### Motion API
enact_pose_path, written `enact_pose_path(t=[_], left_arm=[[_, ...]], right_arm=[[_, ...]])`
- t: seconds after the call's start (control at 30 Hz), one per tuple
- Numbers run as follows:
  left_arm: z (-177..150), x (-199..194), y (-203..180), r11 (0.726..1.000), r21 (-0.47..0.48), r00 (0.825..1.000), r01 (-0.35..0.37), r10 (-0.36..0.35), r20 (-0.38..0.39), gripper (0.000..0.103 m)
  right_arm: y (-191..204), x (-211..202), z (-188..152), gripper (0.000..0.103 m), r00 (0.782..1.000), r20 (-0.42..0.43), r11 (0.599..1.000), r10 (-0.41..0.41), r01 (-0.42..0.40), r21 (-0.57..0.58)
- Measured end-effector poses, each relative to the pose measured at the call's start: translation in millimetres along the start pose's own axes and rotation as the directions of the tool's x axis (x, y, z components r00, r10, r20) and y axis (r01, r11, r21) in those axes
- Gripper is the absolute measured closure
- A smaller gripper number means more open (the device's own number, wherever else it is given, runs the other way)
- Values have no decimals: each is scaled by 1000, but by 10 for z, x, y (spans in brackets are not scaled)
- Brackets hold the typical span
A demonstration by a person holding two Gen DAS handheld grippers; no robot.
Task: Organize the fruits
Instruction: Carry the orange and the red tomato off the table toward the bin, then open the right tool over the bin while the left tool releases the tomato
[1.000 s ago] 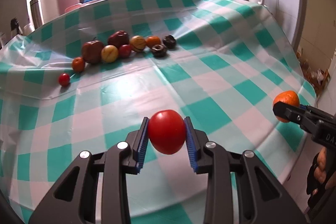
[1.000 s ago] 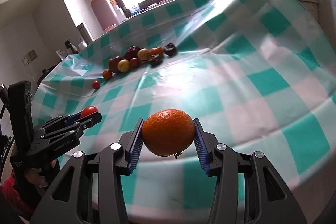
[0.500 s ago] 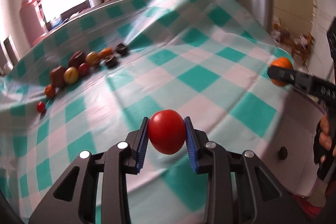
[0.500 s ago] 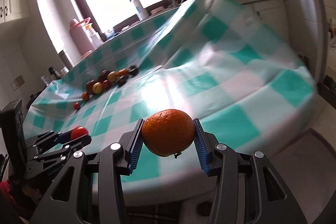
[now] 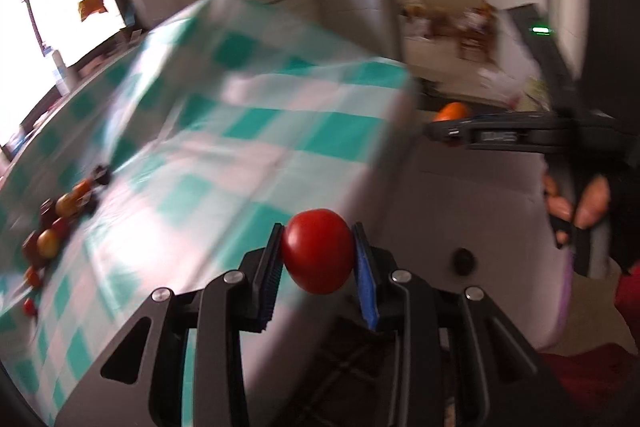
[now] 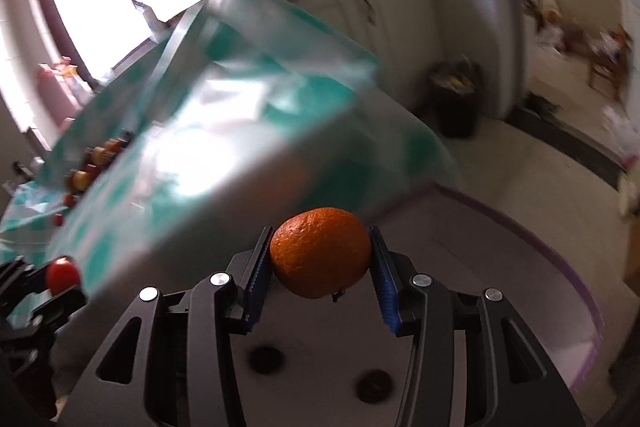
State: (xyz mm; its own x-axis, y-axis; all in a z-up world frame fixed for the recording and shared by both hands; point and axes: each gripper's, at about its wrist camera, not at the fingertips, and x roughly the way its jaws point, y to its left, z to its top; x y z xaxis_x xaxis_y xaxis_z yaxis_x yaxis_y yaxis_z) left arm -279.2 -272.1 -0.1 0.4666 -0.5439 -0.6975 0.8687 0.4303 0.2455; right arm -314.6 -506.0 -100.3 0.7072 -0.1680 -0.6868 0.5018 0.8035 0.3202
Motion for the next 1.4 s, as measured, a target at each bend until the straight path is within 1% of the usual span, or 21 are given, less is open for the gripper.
enact_pose_path(t=[0.1,0.23,0.3,0.33,0.4,0.5,0.67,0.77,0.87,0.9,0.93,0.97,1.0,1.03,1.07,1.1,1.2,1.23,1.33,1.37,1.4], left_arm=[[18,158,-231,996,55,997,71,-70,-26,70],[-27,453,-468,980,106,983,167,-158,-95,70],[-57,652,-541,968,98,965,231,-215,-149,70],[-77,797,-583,959,88,950,268,-248,-191,70],[-105,1006,-653,949,83,928,305,-276,-249,70],[-170,1322,-789,938,98,898,334,-285,-336,70],[-348,1597,-960,924,128,862,361,-277,-425,69],[-378,1643,-956,924,120,856,364,-280,-435,69],[-353,1662,-903,924,103,857,369,-295,-423,69],[-360,1636,-891,924,100,859,369,-298,-416,66],[-351,1624,-877,924,100,863,368,-300,-406,55],[-343,1580,-845,925,101,871,366,-302,-386,47],[-331,1539,-833,928,105,882,358,-299,-365,33],[-304,1476,-809,935,119,902,334,-280,-329,24],[-316,1382,-887,941,132,916,313,-262,-304,22],[-287,1294,-882,944,152,933,292,-246,-263,21],[-187,1013,-930,938,214,958,271,-241,-156,17],[-155,851,-928,936,242,966,256,-241,-89,14],[-108,487,-856,938,283,972,198,-225,63,9],[-101,319,-770,944,290,970,157,-202,133,9],[-106,230,-694,950,287,969,126,-179,168,7]], right_arm=[[-161,182,-90,58,992,-79,995,-95,94,-9],[-293,412,-180,58,977,-162,991,-136,136,-11],[-290,549,-217,57,966,-210,988,-154,152,-25],[-289,621,-248,57,957,-237,985,-170,165,-41],[-262,805,-317,57,933,-293,977,-210,192,-88],[-200,1056,-424,58,899,-356,965,-256,212,-157],[-213,1267,-585,58,863,-415,954,-288,220,-203],[-260,1289,-623,57,857,-431,956,-284,220,-193],[-272,1271,-605,57,861,-420,956,-285,224,-190],[-288,1273,-598,57,860,-423,956,-284,225,-186],[-296,1274,-598,57,858,-429,957,-283,225,-181],[-301,1273,-594,56,855,-434,957,-285,229,-177],[-312,1264,-581,47,855,-431,956,-289,234,-175],[-324,1245,-564,31,858,-425,957,-288,238,-168],[-334,1214,-545,26,861,-420,958,-286,241,-157],[-346,1186,-522,25,864,-415,958,-285,243,-151],[-366,1108,-461,25,865,-399,953,-304,270,-140],[-348,1064,-420,24,868,-388,951,-310,280,-132],[-357,853,-255,23,893,-325,950,-311,303,-76],[-345,726,-175,23,907,-281,949,-313,312,-48],[-322,623,-114,22,920,-240,949,-311,314,-26]])
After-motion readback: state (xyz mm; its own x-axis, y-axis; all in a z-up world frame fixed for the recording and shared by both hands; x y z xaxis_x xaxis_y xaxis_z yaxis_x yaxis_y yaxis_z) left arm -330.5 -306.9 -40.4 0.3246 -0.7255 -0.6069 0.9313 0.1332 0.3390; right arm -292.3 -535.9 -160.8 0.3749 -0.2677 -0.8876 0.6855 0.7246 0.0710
